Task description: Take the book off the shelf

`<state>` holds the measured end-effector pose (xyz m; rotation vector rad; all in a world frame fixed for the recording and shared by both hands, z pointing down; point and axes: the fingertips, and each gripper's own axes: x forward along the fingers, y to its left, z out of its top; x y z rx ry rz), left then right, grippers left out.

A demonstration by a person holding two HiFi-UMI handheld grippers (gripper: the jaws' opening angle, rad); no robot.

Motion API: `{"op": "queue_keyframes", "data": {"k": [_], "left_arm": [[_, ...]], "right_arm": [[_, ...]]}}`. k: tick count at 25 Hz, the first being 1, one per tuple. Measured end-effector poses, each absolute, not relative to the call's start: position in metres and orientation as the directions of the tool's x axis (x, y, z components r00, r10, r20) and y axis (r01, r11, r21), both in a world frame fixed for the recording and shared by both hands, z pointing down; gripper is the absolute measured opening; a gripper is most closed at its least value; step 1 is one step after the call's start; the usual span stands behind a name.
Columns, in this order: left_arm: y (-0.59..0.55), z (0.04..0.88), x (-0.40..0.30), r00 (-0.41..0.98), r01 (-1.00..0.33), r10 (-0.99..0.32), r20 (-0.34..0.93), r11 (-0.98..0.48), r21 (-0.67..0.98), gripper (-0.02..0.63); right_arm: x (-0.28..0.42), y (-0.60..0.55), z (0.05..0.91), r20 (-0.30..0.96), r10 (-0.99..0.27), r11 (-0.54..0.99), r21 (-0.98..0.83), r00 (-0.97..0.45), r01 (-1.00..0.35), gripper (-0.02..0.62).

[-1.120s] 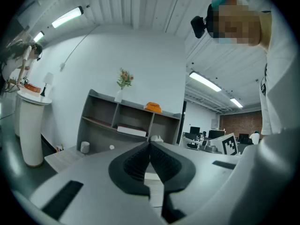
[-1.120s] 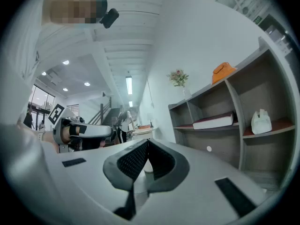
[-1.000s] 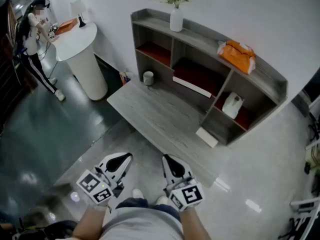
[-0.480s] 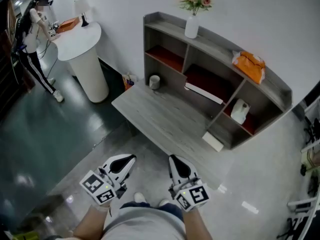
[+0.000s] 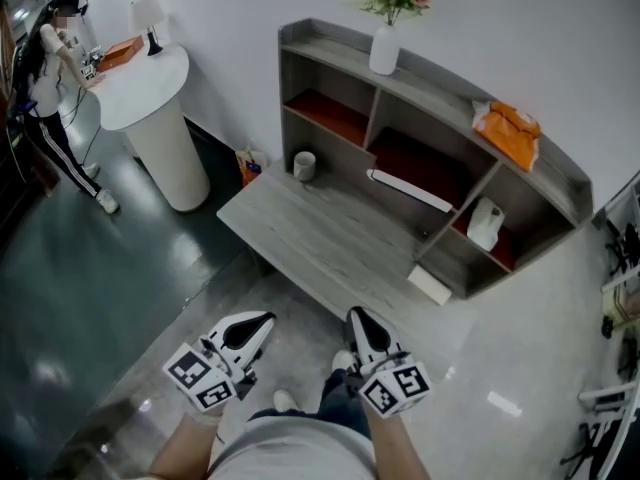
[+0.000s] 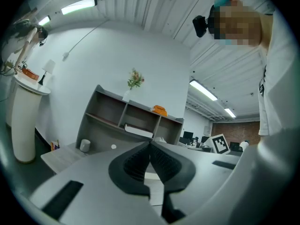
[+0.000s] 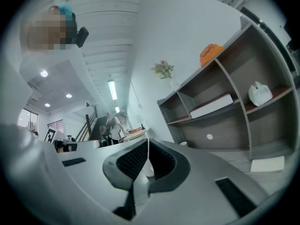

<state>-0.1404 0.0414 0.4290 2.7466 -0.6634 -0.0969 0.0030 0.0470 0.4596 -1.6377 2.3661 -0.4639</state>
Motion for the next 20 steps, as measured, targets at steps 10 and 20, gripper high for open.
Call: {"op": "queue_keyframes", "data": {"k": [10,20], "left_arm": [[-0.040,0.427,-0.088,0.859,-0.497,-0.510,0.043,-0.811,0.307,0.015],[-0.099,0.421,-0.020,0.819,-0.562,-0.569,0.075,-0.769,0.304,0.015]], "right_arm": [[0.059,-0.053,0.463,-0.020,-0.920,0.355,-0.472,-0.392,-0.807,0.020],[0.118,-0.130,0.472,-0.086,-0.887,0.395,-0.648,-0.453,-0.651,0.021]]}}
